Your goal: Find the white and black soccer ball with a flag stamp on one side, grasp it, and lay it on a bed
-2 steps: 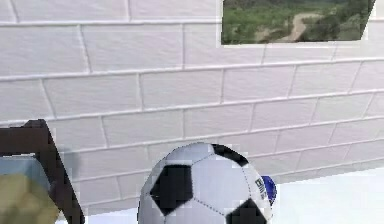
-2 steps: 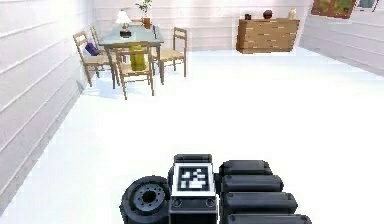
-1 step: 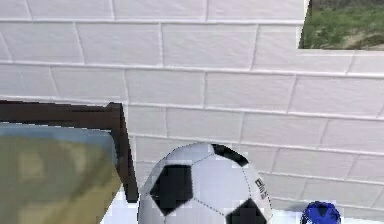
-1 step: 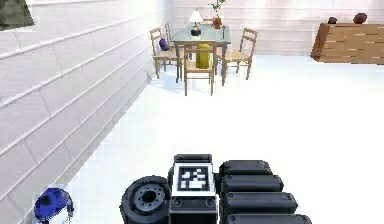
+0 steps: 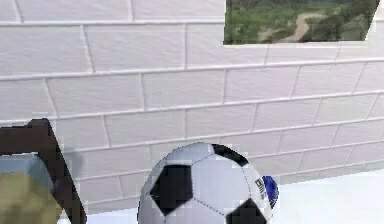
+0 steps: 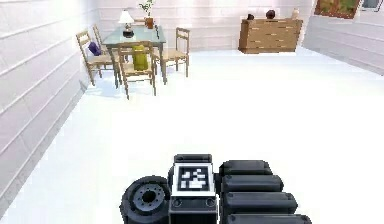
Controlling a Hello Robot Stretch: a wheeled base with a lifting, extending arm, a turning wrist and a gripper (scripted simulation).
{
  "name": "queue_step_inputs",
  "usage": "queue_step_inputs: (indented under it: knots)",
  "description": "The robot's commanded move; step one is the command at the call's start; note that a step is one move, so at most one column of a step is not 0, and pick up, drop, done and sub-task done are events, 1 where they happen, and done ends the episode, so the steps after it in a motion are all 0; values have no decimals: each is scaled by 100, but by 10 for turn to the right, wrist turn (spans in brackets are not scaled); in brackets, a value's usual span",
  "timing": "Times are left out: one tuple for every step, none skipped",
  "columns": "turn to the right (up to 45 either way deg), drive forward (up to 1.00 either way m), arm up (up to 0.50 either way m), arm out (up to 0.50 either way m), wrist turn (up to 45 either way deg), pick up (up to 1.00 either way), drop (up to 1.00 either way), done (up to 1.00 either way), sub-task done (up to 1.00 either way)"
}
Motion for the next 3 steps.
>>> queue_step_inputs:
  knots:
    - [30, 0, 0, 0, 0, 0, 0, 0, 0]
    - [-330, 0, 0, 0, 0, 0, 0, 0, 0]
    - [390, 0, 0, 0, 0, 0, 0, 0, 0]
